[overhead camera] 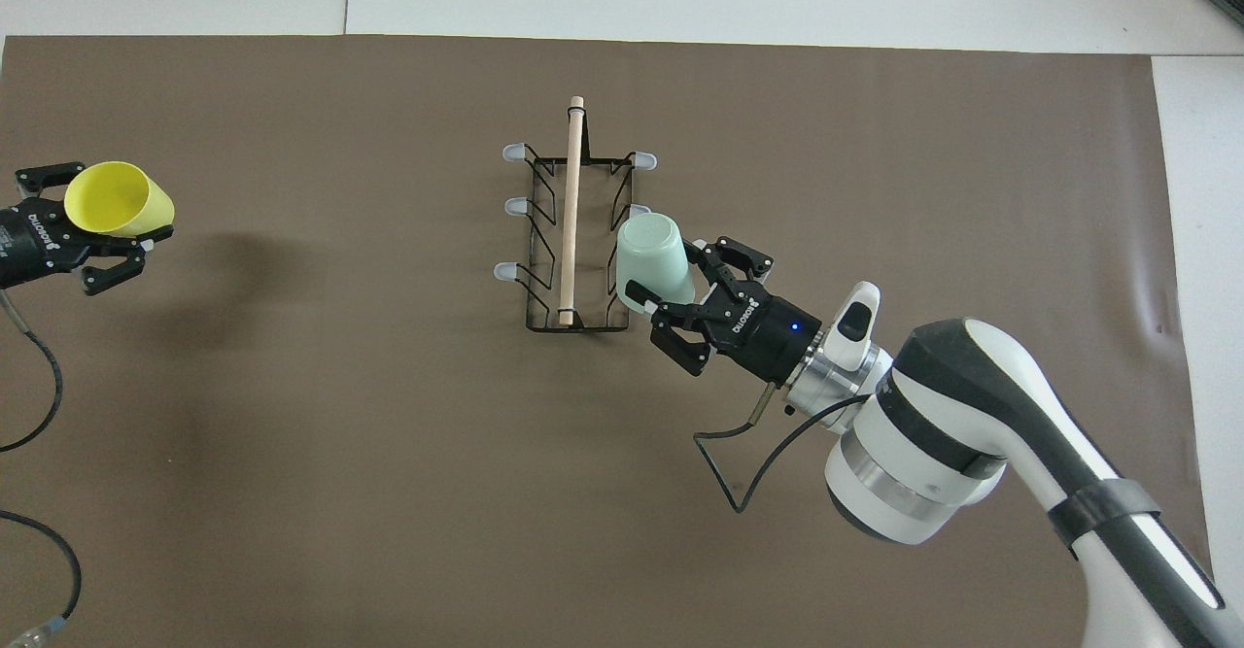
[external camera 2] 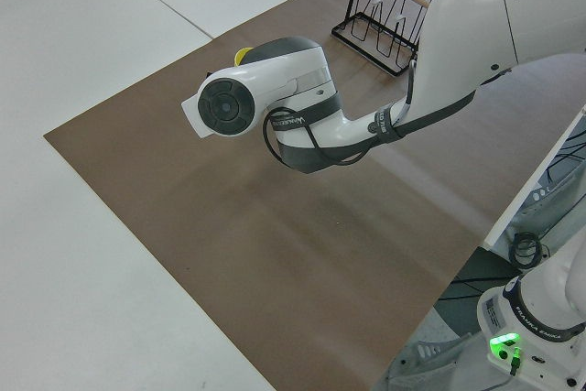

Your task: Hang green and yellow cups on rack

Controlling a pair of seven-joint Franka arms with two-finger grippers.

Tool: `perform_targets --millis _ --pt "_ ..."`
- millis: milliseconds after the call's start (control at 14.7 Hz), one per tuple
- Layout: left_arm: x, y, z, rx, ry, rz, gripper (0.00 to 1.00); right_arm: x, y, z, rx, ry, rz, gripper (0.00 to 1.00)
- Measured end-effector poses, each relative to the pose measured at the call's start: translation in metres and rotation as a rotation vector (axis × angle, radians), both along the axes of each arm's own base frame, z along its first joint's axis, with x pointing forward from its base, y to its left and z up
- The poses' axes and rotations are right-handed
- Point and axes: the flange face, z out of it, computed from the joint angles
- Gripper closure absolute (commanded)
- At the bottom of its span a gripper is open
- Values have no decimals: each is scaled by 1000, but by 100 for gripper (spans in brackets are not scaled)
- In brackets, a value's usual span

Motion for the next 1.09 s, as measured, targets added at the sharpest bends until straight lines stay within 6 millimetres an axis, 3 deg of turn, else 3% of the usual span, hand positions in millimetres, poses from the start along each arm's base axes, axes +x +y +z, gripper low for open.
perform_targets --millis 341,614,955,1091 --pt "13 -25 34 113 24 -88 100 -4 2 -16 2 -18 -17 100" --pt "28 -80 67 269 5 -271 100 -5 3 -17 10 -16 -26 100" --pt "25 -88 92 351 -19 -326 100 -4 6 -19 33 -19 -37 100" --pt "24 -114 99 429 -8 -400 100 -4 6 -20 29 -26 -34 100"
